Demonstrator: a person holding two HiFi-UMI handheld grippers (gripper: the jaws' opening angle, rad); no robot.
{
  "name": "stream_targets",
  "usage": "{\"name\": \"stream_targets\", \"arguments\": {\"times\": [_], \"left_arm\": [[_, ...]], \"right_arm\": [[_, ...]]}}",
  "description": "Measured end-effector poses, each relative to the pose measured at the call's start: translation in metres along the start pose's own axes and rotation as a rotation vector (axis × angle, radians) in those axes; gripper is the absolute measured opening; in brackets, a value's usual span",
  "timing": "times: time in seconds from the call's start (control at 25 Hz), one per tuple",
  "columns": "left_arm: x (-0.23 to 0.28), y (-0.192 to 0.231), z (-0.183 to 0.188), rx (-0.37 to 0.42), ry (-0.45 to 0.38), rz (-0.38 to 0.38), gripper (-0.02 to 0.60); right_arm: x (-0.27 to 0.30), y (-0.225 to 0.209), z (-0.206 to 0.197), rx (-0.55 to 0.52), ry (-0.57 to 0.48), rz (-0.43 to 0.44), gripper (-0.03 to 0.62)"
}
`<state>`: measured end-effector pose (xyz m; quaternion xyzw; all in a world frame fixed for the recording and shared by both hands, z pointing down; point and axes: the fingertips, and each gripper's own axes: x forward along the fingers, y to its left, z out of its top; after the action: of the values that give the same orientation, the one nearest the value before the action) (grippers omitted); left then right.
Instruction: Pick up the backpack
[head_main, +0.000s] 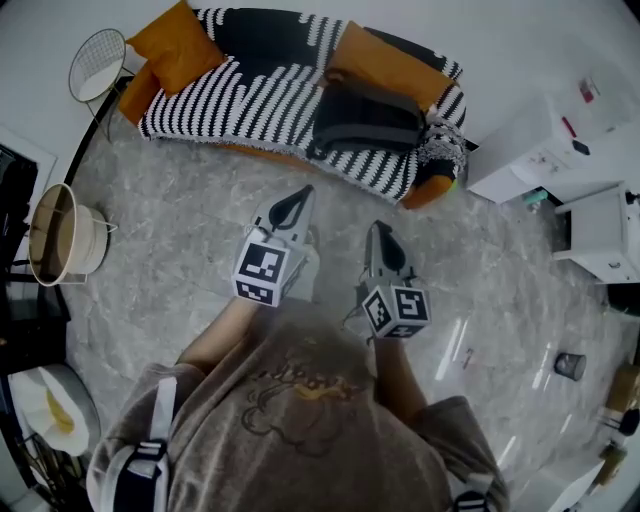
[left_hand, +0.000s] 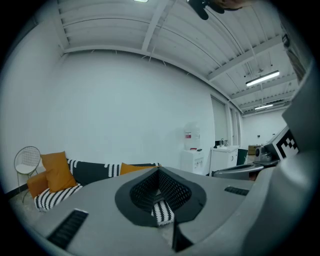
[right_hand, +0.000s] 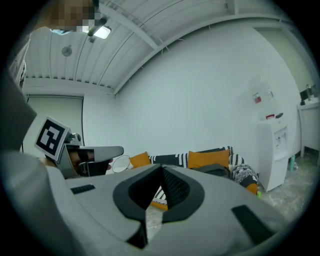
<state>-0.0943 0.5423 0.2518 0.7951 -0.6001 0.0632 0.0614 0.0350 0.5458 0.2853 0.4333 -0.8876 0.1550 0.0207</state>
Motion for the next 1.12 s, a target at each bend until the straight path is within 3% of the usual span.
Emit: {"name": "stream_targets", "arguments": {"times": [0.68,1.12], "left_arm": [[0.164,0.070,0.014,0.012,0.045,-0.072,0.000],[0.257,0.114,0.032,0.040,0.057,-0.167,0.000]], "right_arm": [[0.147,-0.080,0.034,0.017,0.030,-0.046,0.000],[0.230,-0.124,0.062,0.035,0.015,-0.142,0.000]]}}
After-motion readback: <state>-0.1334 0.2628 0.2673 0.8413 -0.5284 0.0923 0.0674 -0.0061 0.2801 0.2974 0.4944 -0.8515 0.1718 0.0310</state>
